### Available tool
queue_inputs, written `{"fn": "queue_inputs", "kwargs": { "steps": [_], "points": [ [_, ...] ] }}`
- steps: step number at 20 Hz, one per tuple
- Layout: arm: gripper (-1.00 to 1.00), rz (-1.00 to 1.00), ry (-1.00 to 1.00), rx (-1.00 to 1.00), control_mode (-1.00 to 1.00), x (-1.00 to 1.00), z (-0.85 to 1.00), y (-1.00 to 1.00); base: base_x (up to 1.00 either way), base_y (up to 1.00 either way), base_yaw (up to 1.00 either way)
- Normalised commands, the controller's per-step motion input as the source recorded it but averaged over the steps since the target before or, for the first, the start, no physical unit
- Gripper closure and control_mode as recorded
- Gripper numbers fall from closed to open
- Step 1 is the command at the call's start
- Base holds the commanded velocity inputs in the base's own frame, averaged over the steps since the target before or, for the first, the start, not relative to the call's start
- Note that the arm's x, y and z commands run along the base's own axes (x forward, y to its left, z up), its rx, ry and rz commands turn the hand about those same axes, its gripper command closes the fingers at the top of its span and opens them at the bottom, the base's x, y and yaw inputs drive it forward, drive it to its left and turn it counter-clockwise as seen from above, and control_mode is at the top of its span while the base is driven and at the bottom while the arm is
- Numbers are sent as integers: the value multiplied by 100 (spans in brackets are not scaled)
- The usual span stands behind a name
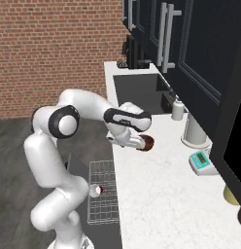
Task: Pick up the cup and bowl from the counter, place them in the dishwasher, and close the dishwasher door.
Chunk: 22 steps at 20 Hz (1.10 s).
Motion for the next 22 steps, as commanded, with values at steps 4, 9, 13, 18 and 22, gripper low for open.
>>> {"fn": "queue_inputs", "kwargs": {
  "steps": [4, 9, 13, 18, 22],
  "points": [
    [-100, -3, 25, 21, -100, 76, 68, 0, 0, 0, 0],
    [-100, 0, 24, 8, -100, 79, 76, -1, 0, 0, 0],
    [-100, 0, 33, 1, -100, 80, 73, -3, 0, 0, 0],
    [-100, 0, 46, 2, -100, 82, 63, 0, 0, 0, 0],
    [-100, 1, 56, 11, -100, 81, 62, 0, 0, 0, 0]
  ]
}}
